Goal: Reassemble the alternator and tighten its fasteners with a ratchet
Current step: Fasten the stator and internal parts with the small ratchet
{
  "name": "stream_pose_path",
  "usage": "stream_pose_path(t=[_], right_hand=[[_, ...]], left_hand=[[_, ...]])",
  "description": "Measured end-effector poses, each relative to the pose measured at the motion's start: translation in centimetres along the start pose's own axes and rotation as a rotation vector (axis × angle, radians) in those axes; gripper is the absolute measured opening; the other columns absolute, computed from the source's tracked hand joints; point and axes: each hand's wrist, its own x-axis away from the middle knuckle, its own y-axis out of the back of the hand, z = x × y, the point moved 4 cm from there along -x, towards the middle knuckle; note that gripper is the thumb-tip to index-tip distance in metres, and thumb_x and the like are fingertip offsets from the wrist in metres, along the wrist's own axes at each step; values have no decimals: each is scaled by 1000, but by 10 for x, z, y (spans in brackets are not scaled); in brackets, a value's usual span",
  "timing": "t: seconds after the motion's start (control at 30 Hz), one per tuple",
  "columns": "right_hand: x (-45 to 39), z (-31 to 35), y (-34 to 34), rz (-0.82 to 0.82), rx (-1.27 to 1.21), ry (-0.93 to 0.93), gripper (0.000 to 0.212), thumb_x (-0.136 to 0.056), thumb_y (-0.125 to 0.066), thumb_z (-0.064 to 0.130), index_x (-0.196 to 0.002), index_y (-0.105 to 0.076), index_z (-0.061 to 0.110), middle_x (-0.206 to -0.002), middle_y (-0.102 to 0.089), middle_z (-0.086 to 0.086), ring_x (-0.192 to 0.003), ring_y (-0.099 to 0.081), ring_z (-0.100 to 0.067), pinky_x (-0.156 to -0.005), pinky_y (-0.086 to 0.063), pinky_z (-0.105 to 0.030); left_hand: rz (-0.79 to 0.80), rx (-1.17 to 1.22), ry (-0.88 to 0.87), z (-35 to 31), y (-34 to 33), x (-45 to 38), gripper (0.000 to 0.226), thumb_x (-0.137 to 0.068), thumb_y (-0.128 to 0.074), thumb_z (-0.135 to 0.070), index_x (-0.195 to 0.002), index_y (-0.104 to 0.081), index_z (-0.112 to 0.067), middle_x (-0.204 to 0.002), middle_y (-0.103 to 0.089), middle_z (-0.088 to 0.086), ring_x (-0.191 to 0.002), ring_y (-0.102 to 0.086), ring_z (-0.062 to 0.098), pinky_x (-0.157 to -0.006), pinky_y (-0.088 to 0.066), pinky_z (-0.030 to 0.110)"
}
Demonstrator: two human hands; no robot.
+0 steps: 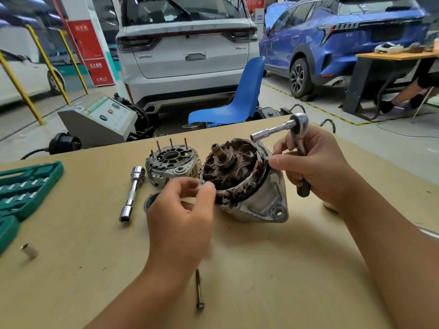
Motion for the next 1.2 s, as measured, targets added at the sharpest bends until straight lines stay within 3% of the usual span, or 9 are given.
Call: stream_pose_path(t=[0.13, 0.23, 0.43, 0.67, 0.8, 0.87, 0.97, 1.07, 1.2], right_hand=[[1, -1, 5, 1, -9, -44, 39, -67, -90, 14, -84, -56, 6, -84, -64, -26, -42, -40, -20, -43, -37, -28], [-1, -6, 2, 1, -121, -83, 31, -76, -82, 13, -80, -51, 13, -64, -45, -24, -40, -36, -18, -43, -35, -25], [-4, -33, 17, -523, -175, -399, 15, -95, -66, 14, -107, -56, 14, -70, -56, -9, -42, -41, -15, -41, -39, -26], [-5, -47, 17, -478, 455, -564, 51, -85, -64, 4, -126, -50, 30, -80, -68, -13, -39, -60, -16, -38, -46, -24], [-8, -50, 13, -372, 617, -586, 16, -82, -62, 15, -88, -73, 24, -82, -72, 0, -67, -70, -17, -55, -59, -31], [-9, -46, 14, -393, 693, -512, 21, -85, -57, 18, -75, -74, 23, -77, -72, 4, -79, -68, -22, -67, -57, -36], [-11, -28, 20, -586, 529, -316, 26, -86, -54, 38, -78, -74, 23, -78, -72, 5, -84, -67, -21, -70, -50, -35], [-15, -19, 13, -487, 99, -307, 32, -76, -62, 57, -90, -78, 33, -94, -76, 5, -97, -70, -19, -86, -53, -39], [-11, -27, -21, -457, 373, -254, 36, -77, -61, 60, -84, -79, 30, -86, -76, 9, -91, -70, -13, -84, -54, -40]], left_hand=[[171, 90, 263, 7, -5, -26, 29, -98, -66, -38, -122, -66, -21, -91, -76, 1, -63, -73, 18, -44, -48, 21], [323, 158, 338, 6, -14, -32, 37, -98, -68, -34, -130, -63, -14, -100, -76, 8, -66, -72, 26, -49, -52, 27], [409, 222, 606, 6, -27, -33, 48, -93, -67, -57, -114, -67, -14, -97, -78, 14, -65, -72, 31, -54, -56, 35], [385, 171, 586, -3, -33, -47, 39, -100, -62, -46, -108, -68, -9, -86, -77, 16, -52, -68, 23, -43, -47, 25], [374, 56, 530, -5, -34, -68, 37, -100, -62, -42, -107, -69, -7, -66, -72, 3, -44, -61, 14, -46, -46, 23], [373, -2, 474, -8, -36, -81, 30, -101, -61, -37, -103, -72, -9, -69, -67, 2, -47, -56, 13, -44, -43, 23], [378, -80, 405, -8, -39, -91, 28, -104, -54, -33, -90, -75, -22, -77, -70, 2, -67, -61, 17, -50, -46, 26], [378, -168, 324, -6, -42, -95, 31, -106, -50, -32, -87, -74, -25, -80, -71, 4, -71, -61, 22, -58, -42, 29], [316, -120, 314, -7, -42, -93, 26, -104, -55, -30, -85, -72, -26, -92, -73, 1, -85, -67, 19, -57, -46, 27]])
